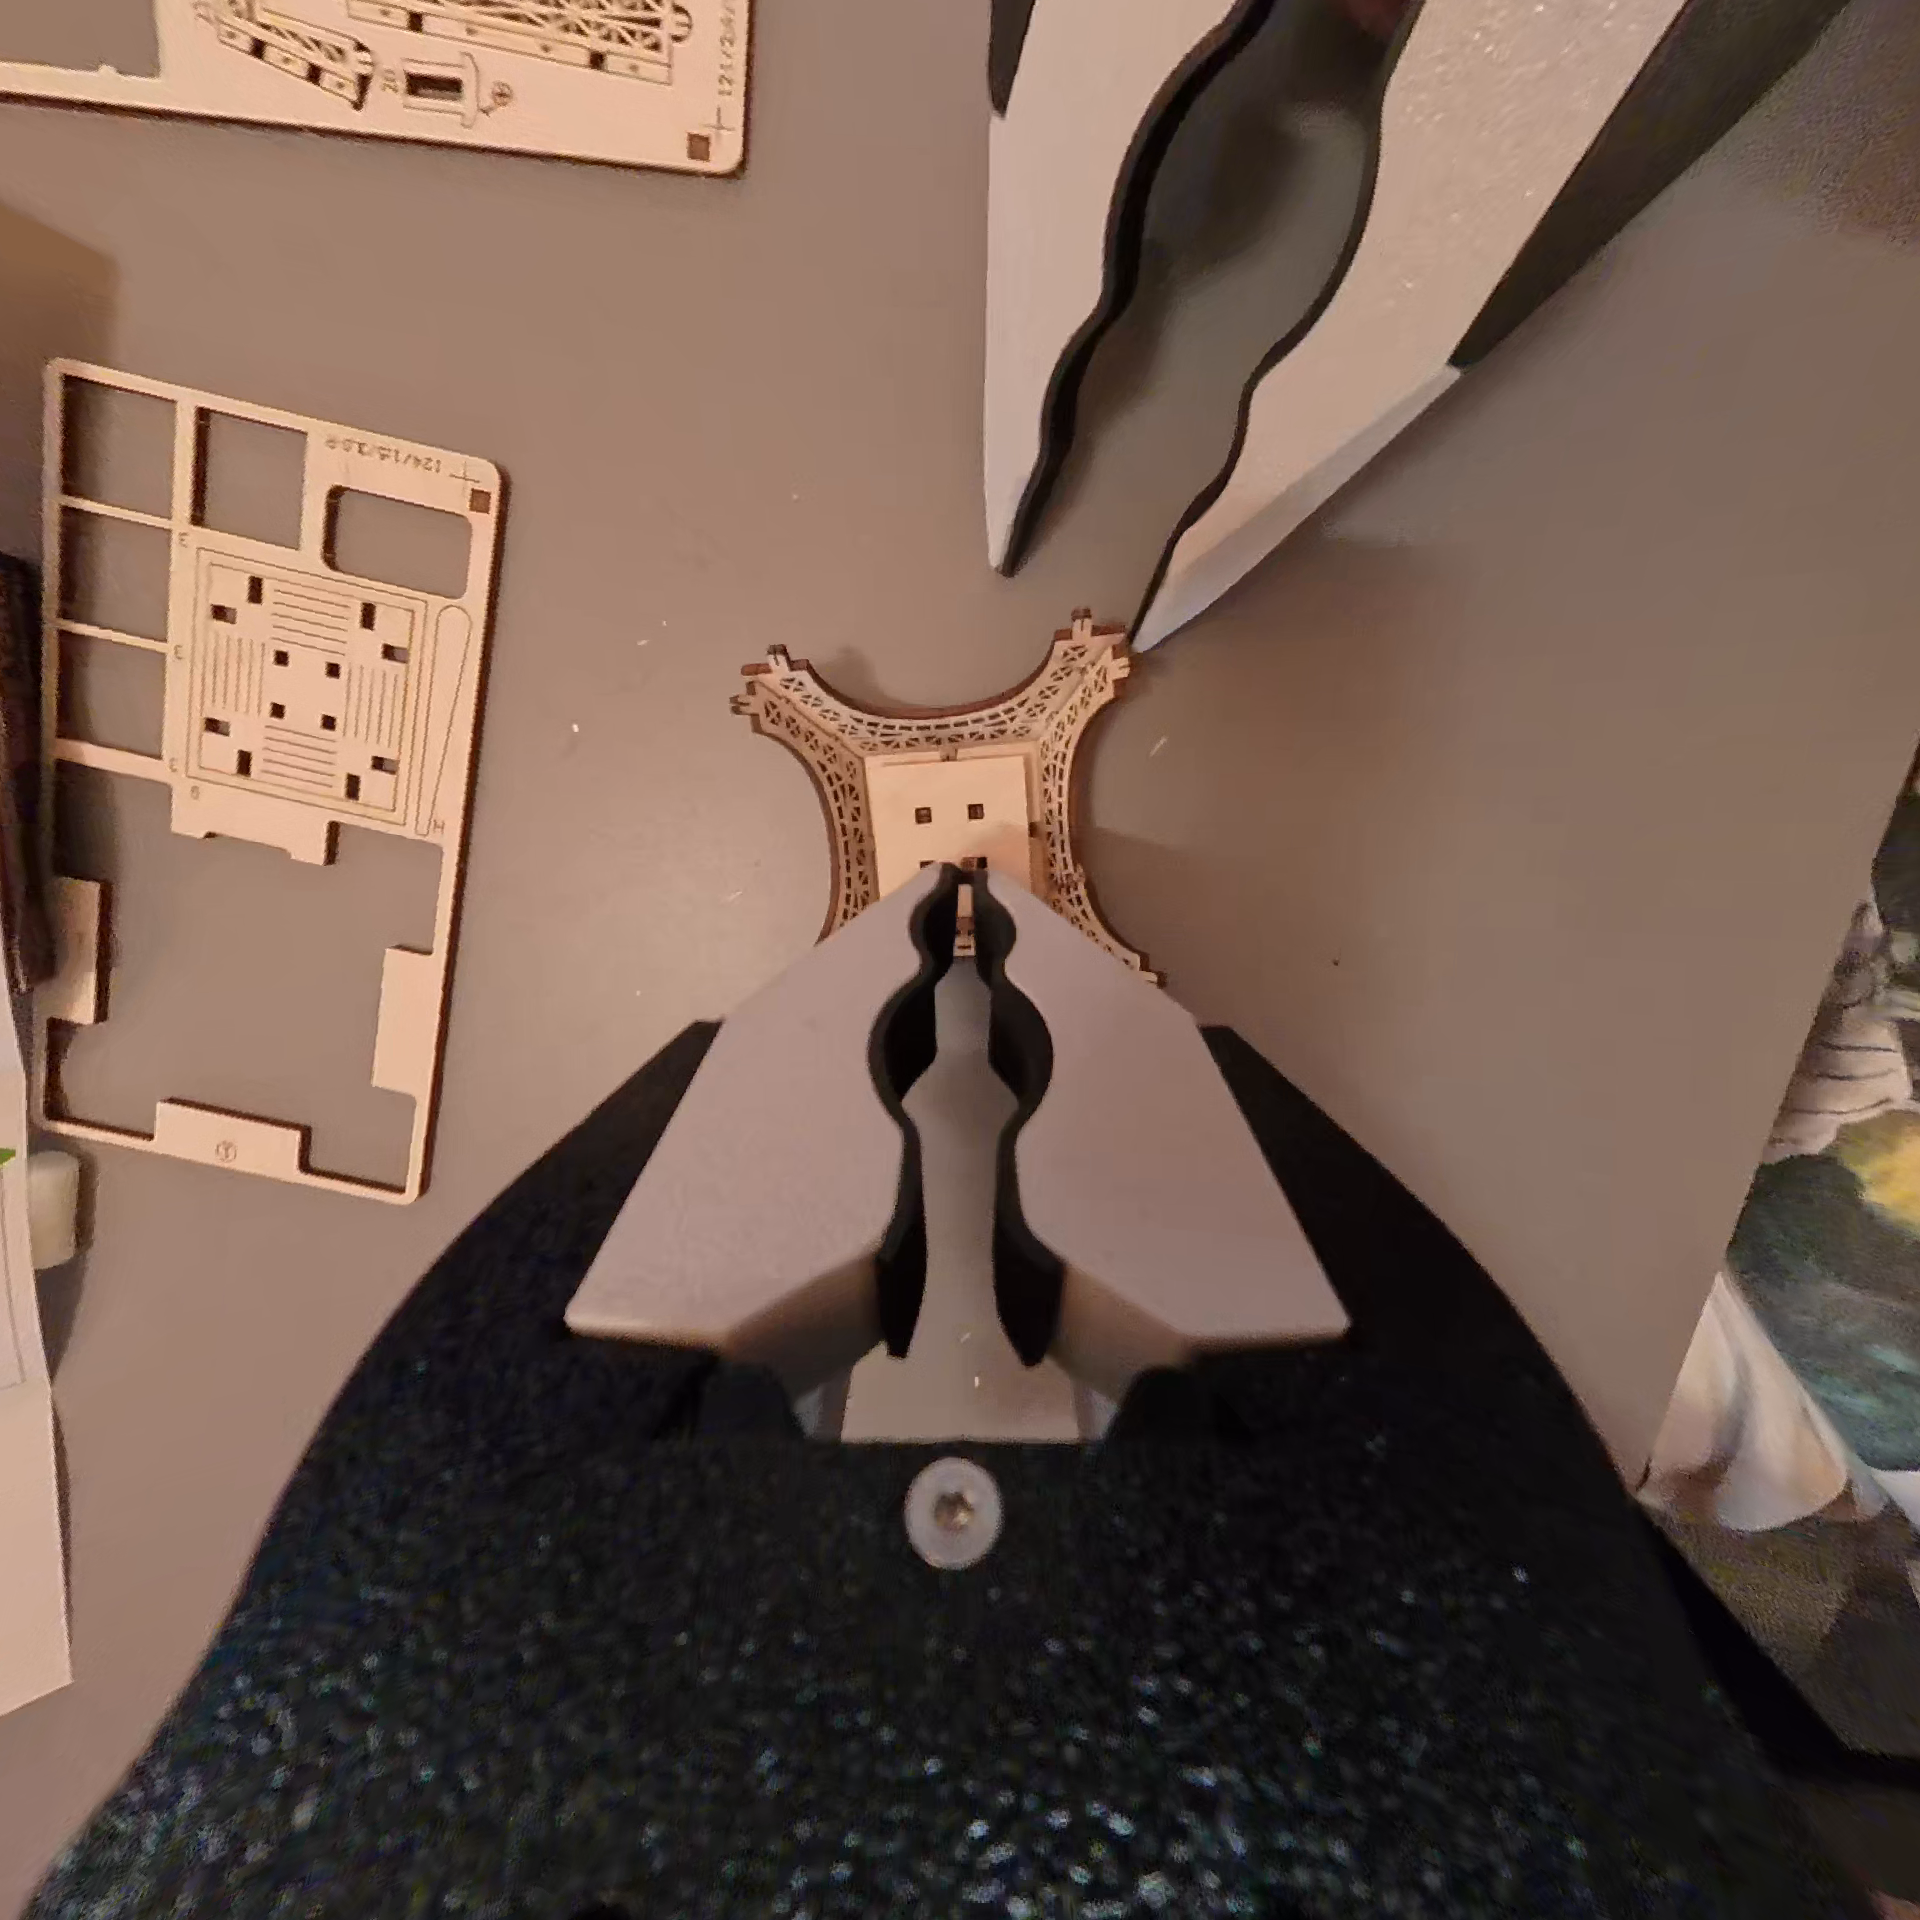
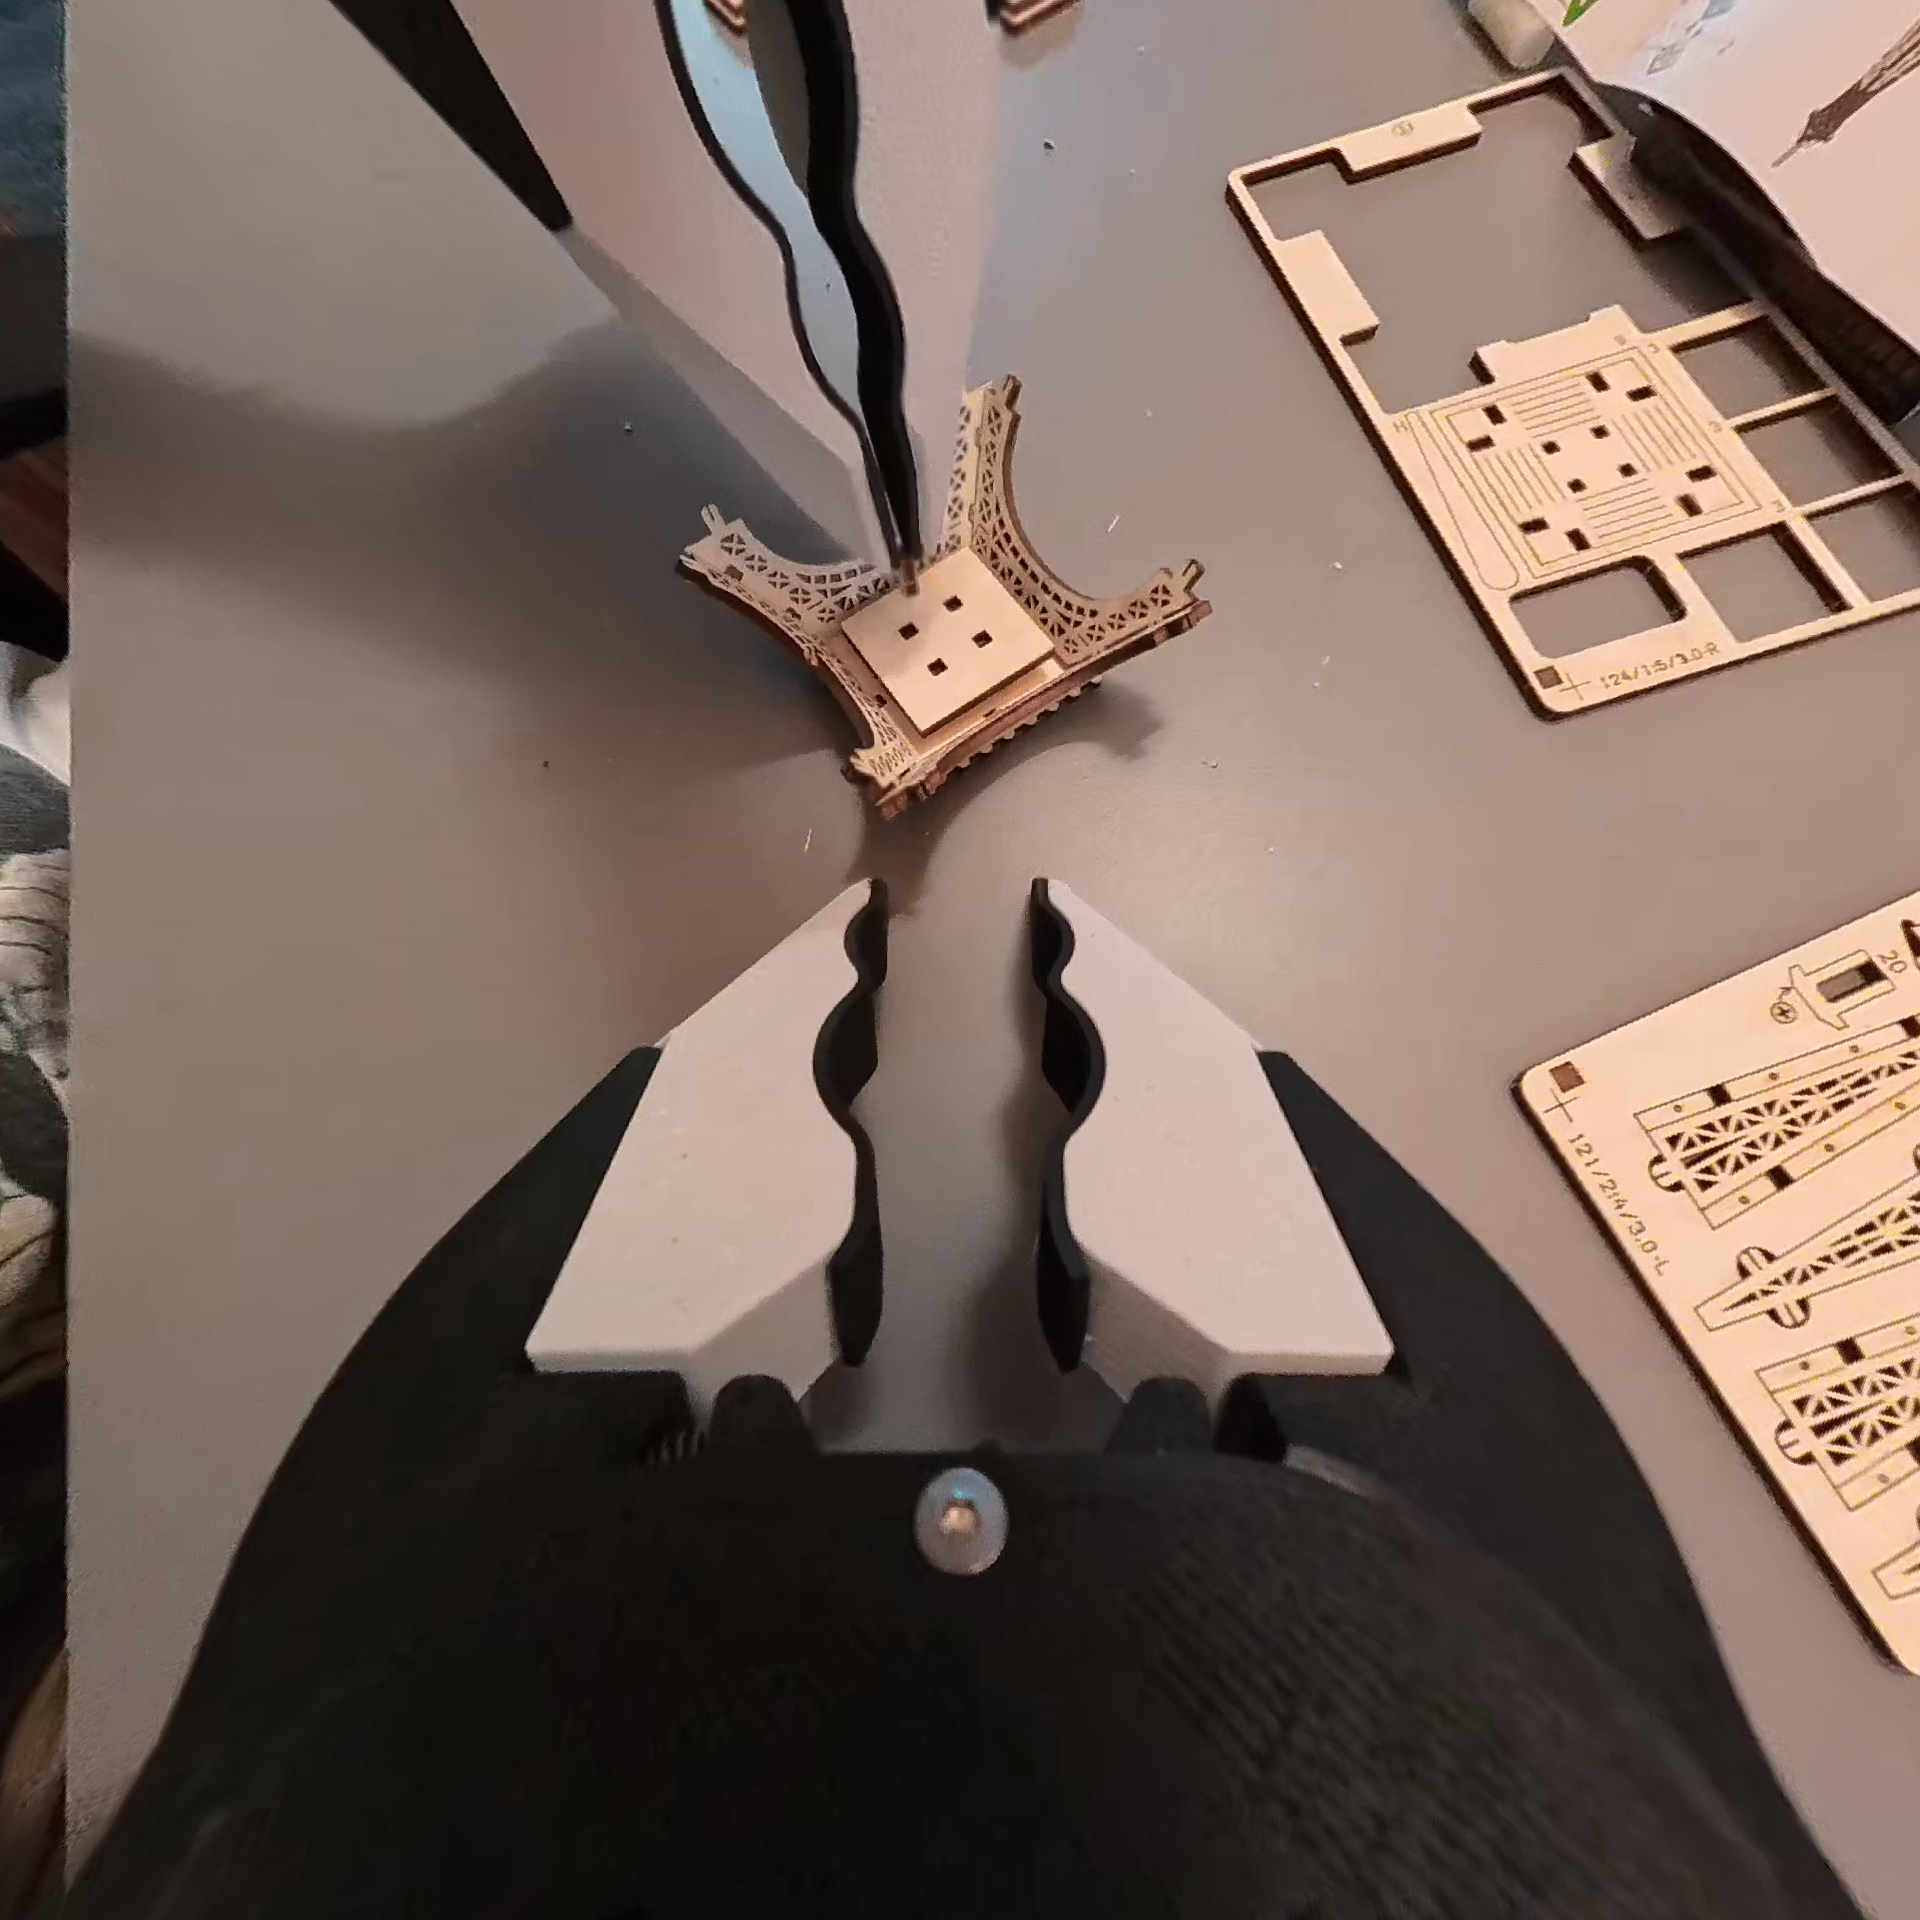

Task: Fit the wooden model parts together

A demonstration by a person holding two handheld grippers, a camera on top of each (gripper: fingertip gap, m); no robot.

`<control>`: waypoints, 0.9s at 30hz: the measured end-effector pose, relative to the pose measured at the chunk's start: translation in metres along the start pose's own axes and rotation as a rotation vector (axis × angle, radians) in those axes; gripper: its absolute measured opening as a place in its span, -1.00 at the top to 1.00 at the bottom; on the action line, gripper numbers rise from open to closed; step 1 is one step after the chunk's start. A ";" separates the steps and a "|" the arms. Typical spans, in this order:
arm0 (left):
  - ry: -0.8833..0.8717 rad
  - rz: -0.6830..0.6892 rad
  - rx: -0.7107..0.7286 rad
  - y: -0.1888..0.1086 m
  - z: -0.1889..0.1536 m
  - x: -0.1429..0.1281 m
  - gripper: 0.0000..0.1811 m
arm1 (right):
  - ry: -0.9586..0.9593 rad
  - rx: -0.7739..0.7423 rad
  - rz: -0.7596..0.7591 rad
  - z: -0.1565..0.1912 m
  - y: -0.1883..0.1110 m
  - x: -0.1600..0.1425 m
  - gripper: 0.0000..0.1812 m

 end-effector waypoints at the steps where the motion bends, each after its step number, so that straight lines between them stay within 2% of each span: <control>1: -0.013 -0.012 0.009 -0.002 0.000 -0.001 1.00 | 0.009 0.008 0.000 0.000 -0.001 0.000 0.72; 8: -0.168 -0.176 0.123 -0.021 0.010 -0.011 1.00 | 0.068 0.027 0.000 -0.004 -0.001 0.000 0.80; 11: -0.209 -0.281 0.110 -0.025 0.007 -0.011 1.00 | 0.116 0.050 -0.001 -0.007 -0.002 0.001 0.85; 13: -0.212 -0.275 0.100 -0.023 0.003 -0.015 1.00 | 0.140 0.068 -0.003 -0.008 -0.002 0.002 0.86; 15: -0.218 -0.262 0.103 -0.022 0.003 -0.021 1.00 | 0.152 0.084 -0.003 -0.008 -0.003 0.002 0.85; 21: -0.261 -0.385 0.064 -0.021 0.004 -0.019 1.00 | 0.165 0.150 -0.002 -0.004 -0.005 0.003 0.73; 23: -0.276 -0.418 0.058 -0.023 0.006 -0.019 1.00 | 0.194 0.167 -0.005 -0.006 -0.005 0.004 0.75; 27: -0.272 -0.446 0.060 -0.025 0.005 -0.018 1.00 | 0.194 0.163 -0.015 -0.006 -0.003 0.007 0.67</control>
Point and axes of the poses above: each gripper's, where its closed fingertips meet, y out along the fingers, x out of its top, z = x × y across the jaws, the point moved 3 cm from there along -y, back along the fingers, and after that the axes turned 13 degrees about y, right-handed, at the moved point
